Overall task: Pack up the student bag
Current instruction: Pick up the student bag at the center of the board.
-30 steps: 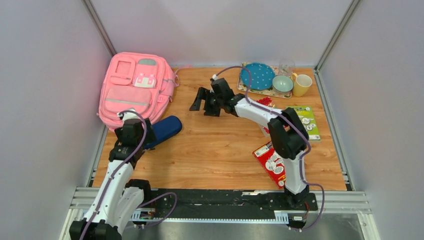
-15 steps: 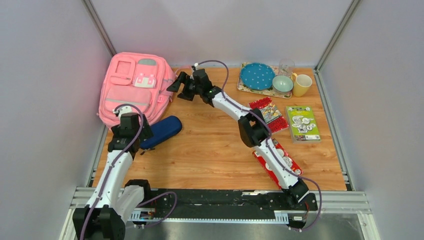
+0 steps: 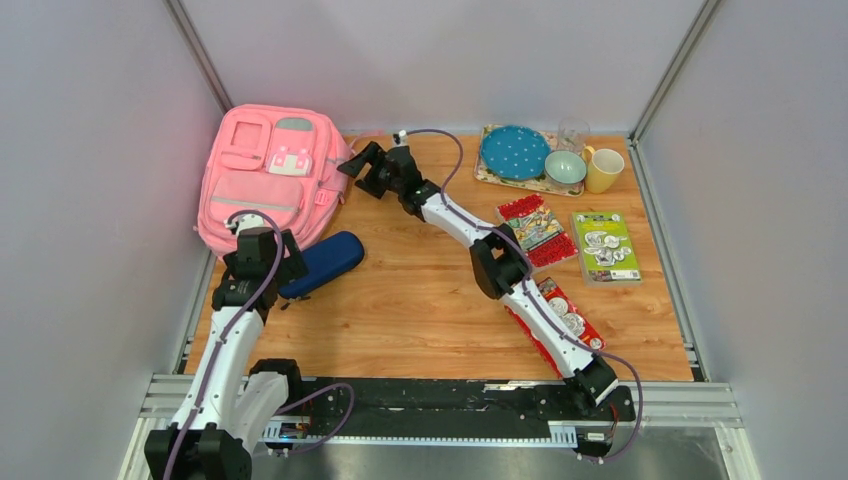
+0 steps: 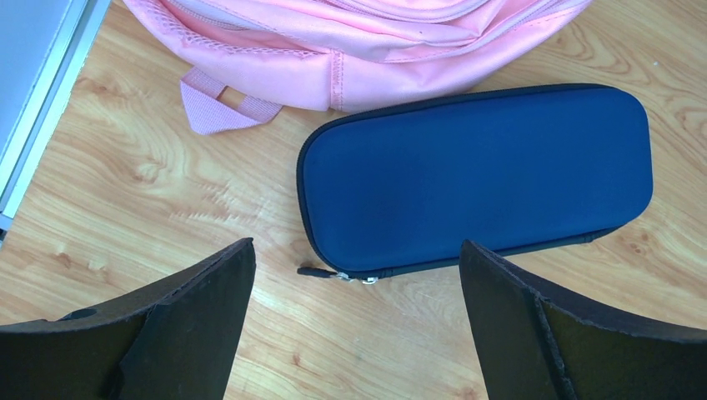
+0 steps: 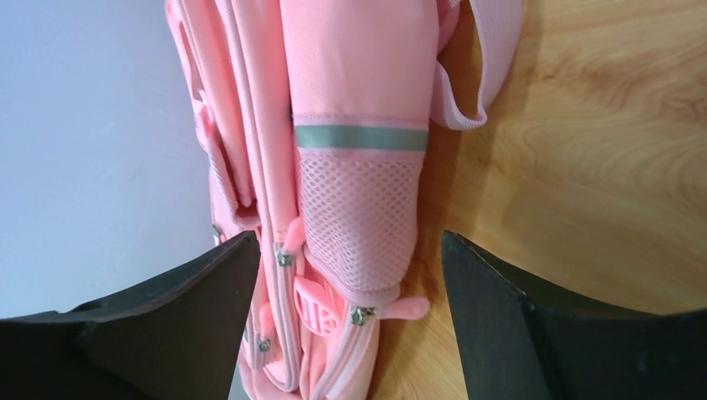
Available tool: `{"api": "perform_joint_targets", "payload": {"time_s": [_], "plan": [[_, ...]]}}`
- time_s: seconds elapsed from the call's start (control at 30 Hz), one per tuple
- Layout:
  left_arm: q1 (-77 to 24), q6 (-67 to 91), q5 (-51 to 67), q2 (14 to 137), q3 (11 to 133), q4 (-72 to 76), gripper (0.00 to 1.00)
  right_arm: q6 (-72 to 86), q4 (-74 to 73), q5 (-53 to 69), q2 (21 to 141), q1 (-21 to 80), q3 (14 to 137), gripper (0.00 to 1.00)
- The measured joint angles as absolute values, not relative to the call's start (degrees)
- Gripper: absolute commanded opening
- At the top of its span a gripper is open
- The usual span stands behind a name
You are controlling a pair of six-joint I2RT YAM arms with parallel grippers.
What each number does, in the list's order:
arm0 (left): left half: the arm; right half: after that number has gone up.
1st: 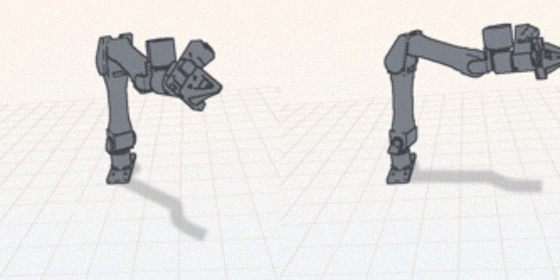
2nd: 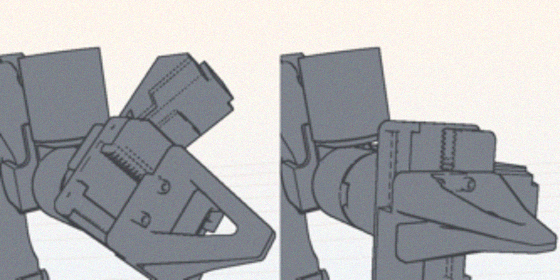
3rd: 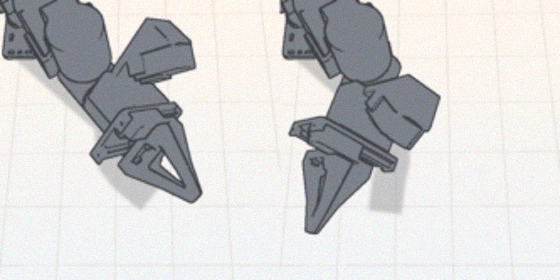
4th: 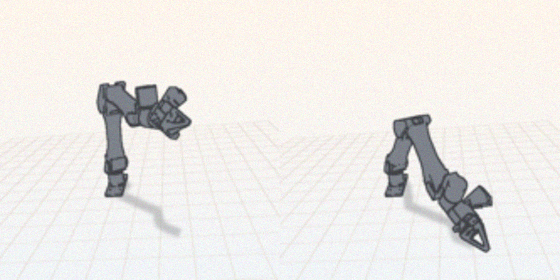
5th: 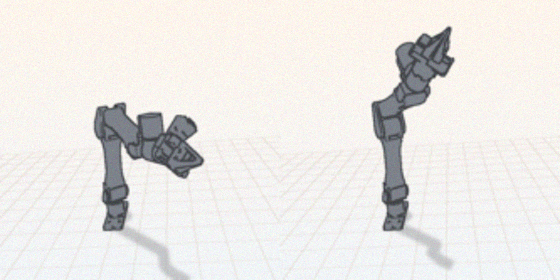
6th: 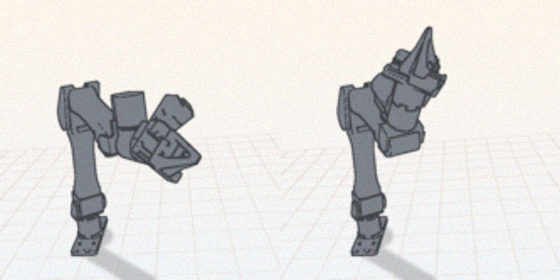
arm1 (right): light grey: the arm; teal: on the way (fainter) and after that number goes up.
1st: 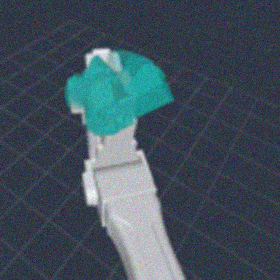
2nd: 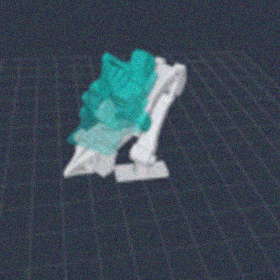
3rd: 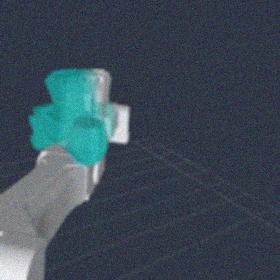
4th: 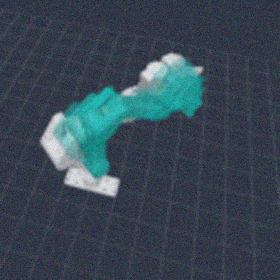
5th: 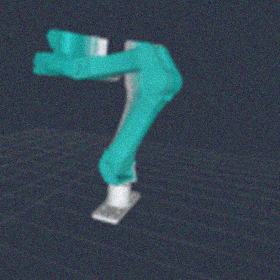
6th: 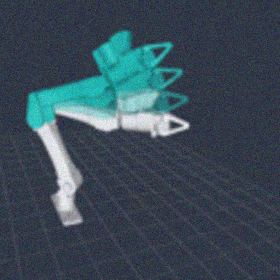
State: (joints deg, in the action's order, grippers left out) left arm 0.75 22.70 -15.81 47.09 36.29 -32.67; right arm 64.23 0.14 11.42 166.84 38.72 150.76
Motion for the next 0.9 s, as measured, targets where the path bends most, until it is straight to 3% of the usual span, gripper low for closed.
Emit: {"api": "perform_joint_targets", "payload": {"time_s": [0.23, 0.27, 0.47, 0.5, 0.57, 0.67, 0.9], "plan": [[0.75, 22.83, -15.4, 47.16, 36.29, -32.82, 0.99, 65.91, 1.65, 7.51, 169.4, 39.92, 152.44, 0.7], [0.75, 22.87, -15.44, 47.2, 36.29, -32.82, 0.99, 66.0, 1.65, 7.27, 169.6, 40.16, 152.44, 0.62], [0.8, 22.85, -15.44, 47.2, 36.27, -32.84, 0.99, 66.43, 1.83, 5.69, 171.09, 41.93, 152.7, 0.36], [0.78, 22.85, -15.44, 47.2, 36.27, -32.86, 0.99, 66.57, 2.17, 5.48, 171.22, 42.0, 152.75, 0.29], [0.8, 22.83, -15.4, 47.2, 36.27, -32.86, 0.99, 66.76, 3.2, 5.21, 171.3, 42.09, 152.81, 0.05], [0.8, 22.81, -15.18, 47.2, 36.27, -32.86, 0.99, 66.78, 4.51, 5.56, 171.3, 42.0, 152.94, 0.0], [0.8, 22.92, -13.47, 47.2, 36.05, -32.84, 0.99, 65.98, 6.28, 7.81, 168.2, 40.58, 148.81, 0.0]]}}
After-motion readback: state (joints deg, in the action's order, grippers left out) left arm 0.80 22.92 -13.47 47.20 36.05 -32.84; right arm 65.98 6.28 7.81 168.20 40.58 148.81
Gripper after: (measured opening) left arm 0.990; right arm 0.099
